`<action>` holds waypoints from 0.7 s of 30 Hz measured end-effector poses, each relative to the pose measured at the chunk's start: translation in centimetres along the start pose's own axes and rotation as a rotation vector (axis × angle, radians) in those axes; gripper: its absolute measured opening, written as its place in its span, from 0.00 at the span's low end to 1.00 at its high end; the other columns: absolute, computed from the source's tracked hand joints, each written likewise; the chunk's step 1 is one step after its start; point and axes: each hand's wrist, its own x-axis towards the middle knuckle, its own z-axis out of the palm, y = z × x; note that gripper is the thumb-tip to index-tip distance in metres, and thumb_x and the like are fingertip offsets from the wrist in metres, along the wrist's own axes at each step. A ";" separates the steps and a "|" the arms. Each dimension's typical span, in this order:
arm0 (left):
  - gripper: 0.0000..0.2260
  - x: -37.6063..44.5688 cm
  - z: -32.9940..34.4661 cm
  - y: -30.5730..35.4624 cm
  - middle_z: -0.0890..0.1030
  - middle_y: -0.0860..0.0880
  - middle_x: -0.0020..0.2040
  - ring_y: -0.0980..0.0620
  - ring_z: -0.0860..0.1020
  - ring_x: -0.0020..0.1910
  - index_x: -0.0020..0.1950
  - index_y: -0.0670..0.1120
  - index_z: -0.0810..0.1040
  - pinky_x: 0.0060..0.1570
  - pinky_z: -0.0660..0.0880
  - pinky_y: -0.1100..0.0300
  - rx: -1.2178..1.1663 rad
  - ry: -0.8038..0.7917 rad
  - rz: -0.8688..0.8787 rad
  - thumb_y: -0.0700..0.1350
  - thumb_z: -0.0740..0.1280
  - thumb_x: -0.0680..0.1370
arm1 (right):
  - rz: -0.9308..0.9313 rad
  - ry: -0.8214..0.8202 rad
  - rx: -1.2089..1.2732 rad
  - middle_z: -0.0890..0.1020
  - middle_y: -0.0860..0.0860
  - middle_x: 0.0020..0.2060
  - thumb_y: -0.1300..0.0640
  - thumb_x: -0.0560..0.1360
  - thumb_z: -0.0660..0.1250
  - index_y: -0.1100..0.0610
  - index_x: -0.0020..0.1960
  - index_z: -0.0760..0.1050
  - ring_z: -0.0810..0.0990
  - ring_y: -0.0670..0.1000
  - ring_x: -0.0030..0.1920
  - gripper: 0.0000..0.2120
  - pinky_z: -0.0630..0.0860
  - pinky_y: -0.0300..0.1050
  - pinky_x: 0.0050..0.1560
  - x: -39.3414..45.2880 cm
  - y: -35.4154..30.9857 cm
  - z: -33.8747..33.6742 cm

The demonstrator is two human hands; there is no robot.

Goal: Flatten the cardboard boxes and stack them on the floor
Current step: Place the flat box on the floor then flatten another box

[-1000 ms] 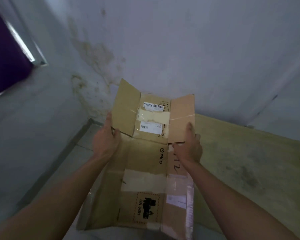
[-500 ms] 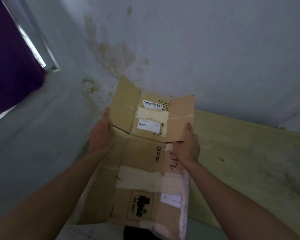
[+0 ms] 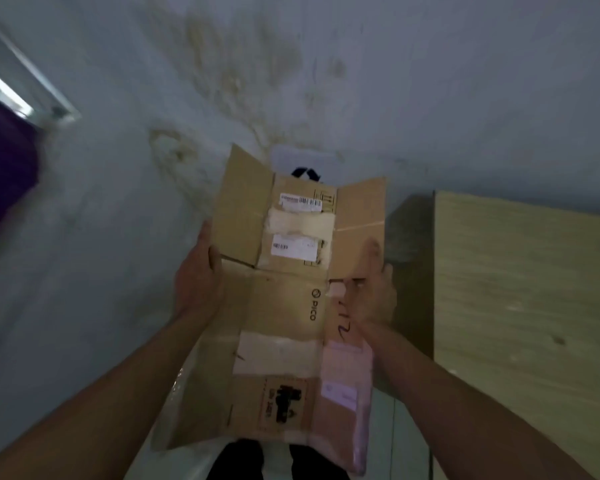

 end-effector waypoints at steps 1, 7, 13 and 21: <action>0.23 0.9 1.1 -1.1 0.80 0.41 0.54 0.41 0.78 0.48 0.79 0.56 0.58 0.47 0.71 0.52 -0.004 -0.013 -0.006 0.46 0.55 0.84 | 0.010 0.007 -0.006 0.71 0.56 0.57 0.55 0.77 0.69 0.42 0.80 0.50 0.79 0.62 0.49 0.40 0.78 0.55 0.48 0.7 0.1 1.3; 0.24 5.3 11.1 -8.0 0.79 0.37 0.44 0.40 0.77 0.40 0.79 0.56 0.58 0.43 0.73 0.50 0.044 -0.102 -0.035 0.46 0.54 0.83 | 0.078 0.025 -0.043 0.71 0.56 0.56 0.57 0.75 0.70 0.40 0.79 0.50 0.79 0.61 0.47 0.41 0.79 0.55 0.46 4.7 3.5 10.3; 0.19 8.1 23.3 -16.2 0.78 0.31 0.51 0.34 0.77 0.49 0.74 0.42 0.68 0.50 0.70 0.46 0.076 -0.226 -0.033 0.44 0.55 0.84 | 0.161 0.072 -0.003 0.73 0.59 0.60 0.58 0.76 0.69 0.45 0.81 0.54 0.77 0.62 0.56 0.39 0.75 0.52 0.54 8.7 10.7 22.7; 0.23 10.8 43.9 -30.6 0.79 0.35 0.43 0.36 0.78 0.40 0.79 0.51 0.62 0.42 0.72 0.48 0.017 -0.263 0.017 0.44 0.57 0.83 | 0.168 0.029 -0.005 0.73 0.58 0.62 0.58 0.75 0.72 0.47 0.79 0.59 0.77 0.60 0.58 0.38 0.77 0.53 0.58 16.5 22.1 41.2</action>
